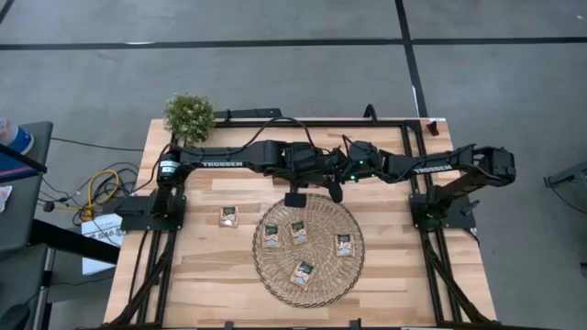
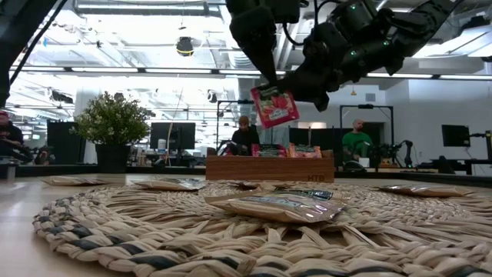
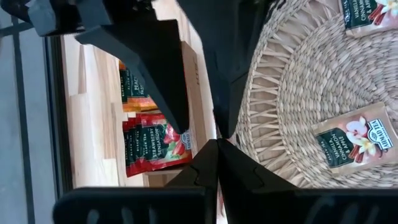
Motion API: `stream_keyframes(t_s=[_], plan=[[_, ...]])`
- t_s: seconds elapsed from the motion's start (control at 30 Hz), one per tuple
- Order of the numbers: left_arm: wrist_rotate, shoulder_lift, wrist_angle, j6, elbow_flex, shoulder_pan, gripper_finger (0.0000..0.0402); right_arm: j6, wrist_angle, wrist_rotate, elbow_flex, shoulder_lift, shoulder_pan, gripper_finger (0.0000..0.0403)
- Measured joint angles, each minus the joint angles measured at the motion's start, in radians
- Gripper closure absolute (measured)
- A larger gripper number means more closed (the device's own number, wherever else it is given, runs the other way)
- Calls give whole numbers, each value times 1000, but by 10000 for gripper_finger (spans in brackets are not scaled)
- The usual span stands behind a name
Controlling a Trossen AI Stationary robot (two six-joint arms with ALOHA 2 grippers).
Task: Pick & Place Tea
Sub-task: Put the red tea bag in the middle of the wooden organizer
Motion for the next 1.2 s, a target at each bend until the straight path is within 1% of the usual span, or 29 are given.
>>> stream_keyframes(t_s=[0.33,0.4,0.53,0.63,0.73,1.0,1.1,1.2], plan=[[-1,0,16,6,0,0,401,-9,-3,0,0,0,0,382],[0,0,16,10,0,1,401,-17,-3,-1,0,0,0,397],[-14,0,17,28,0,0,401,-1,-3,-1,0,0,0,400],[-79,0,28,31,0,0,401,5,-1,2,0,-1,0,401],[-128,0,39,68,0,-1,401,11,0,6,0,-1,-1,402],[-150,0,41,76,0,-2,401,53,-4,11,0,-1,-17,403],[-162,0,39,73,0,-2,392,54,-4,26,0,-1,-24,403],[-211,0,33,59,0,-2,371,57,-4,31,0,-1,-29,403]])
